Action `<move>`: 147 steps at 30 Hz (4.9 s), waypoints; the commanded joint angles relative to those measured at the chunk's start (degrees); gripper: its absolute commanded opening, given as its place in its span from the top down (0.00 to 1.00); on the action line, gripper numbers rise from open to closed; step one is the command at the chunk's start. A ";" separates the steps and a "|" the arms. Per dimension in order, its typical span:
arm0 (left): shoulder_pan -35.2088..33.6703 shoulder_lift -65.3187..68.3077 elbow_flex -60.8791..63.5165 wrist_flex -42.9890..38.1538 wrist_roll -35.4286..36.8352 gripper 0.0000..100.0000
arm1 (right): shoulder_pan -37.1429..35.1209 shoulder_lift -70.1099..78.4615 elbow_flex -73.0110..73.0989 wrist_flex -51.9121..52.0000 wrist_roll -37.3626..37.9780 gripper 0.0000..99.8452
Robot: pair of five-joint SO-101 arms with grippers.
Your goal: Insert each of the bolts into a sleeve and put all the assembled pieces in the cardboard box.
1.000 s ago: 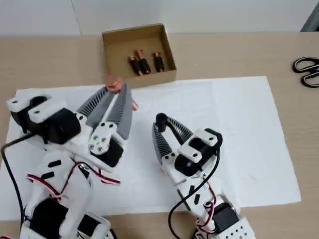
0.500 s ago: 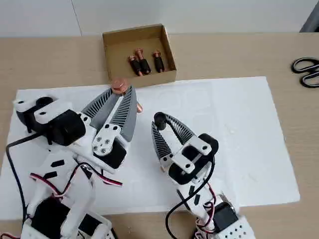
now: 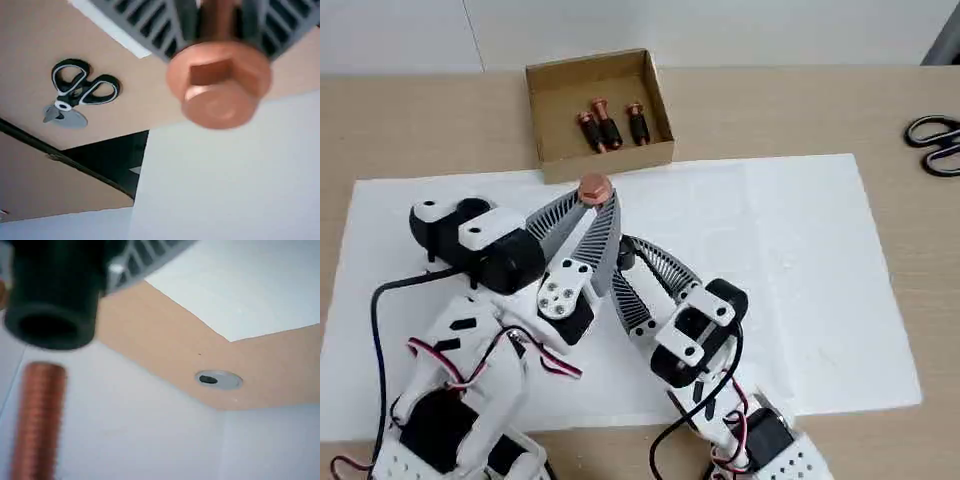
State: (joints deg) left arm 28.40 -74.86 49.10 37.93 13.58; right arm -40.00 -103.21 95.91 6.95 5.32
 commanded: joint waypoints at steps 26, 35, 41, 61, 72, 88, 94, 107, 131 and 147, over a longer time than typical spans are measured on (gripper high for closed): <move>2.81 -0.70 2.86 4.75 0.09 0.99 | -0.31 -0.13 0.53 0.40 0.44 1.00; 3.34 -0.44 2.86 5.27 -0.26 0.99 | -0.31 -0.57 0.53 2.51 0.44 1.00; 3.34 -0.35 2.77 10.20 -3.34 0.98 | -0.31 -0.57 0.53 2.51 0.44 1.00; 2.99 -0.35 3.21 15.03 -5.71 0.84 | -0.31 -0.57 0.53 2.51 0.44 1.00; -1.23 -0.35 3.21 16.88 -9.32 0.84 | -0.31 -0.66 0.53 2.51 0.44 1.00; 1.58 -0.62 1.01 16.97 -8.35 0.84 | -0.31 -0.66 0.53 2.51 0.44 1.00; 3.87 -0.35 -3.47 16.97 -6.59 0.84 | -0.31 -0.66 0.53 2.59 0.44 1.00; -0.62 -0.44 -10.68 15.47 -6.86 0.84 | -0.22 -0.48 0.53 2.59 0.44 1.00; -28.22 -0.79 11.91 1.41 -6.95 0.92 | 1.01 -0.40 0.53 2.59 0.44 1.00; -28.13 -0.79 30.11 -2.29 -6.68 0.99 | 7.60 -0.13 -5.45 13.49 0.18 1.00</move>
State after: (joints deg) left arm 0.62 -74.95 77.93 37.05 6.73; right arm -34.37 -103.03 95.47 18.46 5.49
